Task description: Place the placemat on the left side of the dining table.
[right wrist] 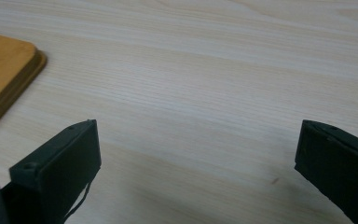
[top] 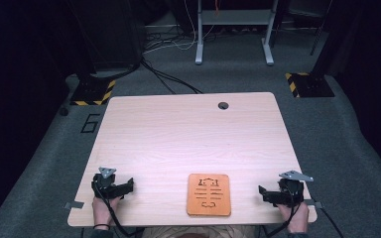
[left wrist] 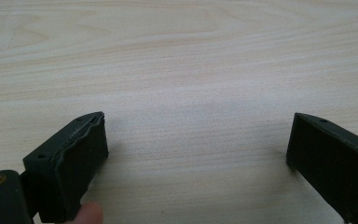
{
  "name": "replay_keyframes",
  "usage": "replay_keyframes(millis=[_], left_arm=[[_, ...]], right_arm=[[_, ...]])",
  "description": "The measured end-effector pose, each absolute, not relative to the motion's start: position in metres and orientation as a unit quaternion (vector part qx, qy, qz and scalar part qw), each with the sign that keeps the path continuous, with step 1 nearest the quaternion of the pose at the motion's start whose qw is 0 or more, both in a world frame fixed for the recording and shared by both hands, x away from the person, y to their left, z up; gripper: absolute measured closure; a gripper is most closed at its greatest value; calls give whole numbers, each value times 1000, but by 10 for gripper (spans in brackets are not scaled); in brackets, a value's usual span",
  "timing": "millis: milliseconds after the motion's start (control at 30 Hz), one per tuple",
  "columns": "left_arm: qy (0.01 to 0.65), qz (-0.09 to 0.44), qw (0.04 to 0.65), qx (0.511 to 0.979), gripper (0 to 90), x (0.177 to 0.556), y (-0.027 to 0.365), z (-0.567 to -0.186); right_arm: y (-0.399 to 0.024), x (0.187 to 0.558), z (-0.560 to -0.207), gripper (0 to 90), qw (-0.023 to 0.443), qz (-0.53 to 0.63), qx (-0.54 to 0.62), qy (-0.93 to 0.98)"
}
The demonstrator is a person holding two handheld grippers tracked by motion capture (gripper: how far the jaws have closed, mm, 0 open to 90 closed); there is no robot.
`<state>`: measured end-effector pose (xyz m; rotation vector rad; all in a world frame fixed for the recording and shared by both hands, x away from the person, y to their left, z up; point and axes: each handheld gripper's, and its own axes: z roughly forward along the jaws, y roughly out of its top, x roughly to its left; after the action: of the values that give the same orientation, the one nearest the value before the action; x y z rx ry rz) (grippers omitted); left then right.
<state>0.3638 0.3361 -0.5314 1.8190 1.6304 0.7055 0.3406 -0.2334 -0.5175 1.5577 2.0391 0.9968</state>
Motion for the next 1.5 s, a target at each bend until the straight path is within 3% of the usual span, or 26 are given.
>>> replay_keyframes(millis=[867,1500], left_arm=[[614,265,295,683,50,363,336,-531],[614,265,295,683,51,363,336,-531]], right_arm=[[-155,350,-512,0,151,379,489,771],[-131,357,-517,0,135,371,478,785]])
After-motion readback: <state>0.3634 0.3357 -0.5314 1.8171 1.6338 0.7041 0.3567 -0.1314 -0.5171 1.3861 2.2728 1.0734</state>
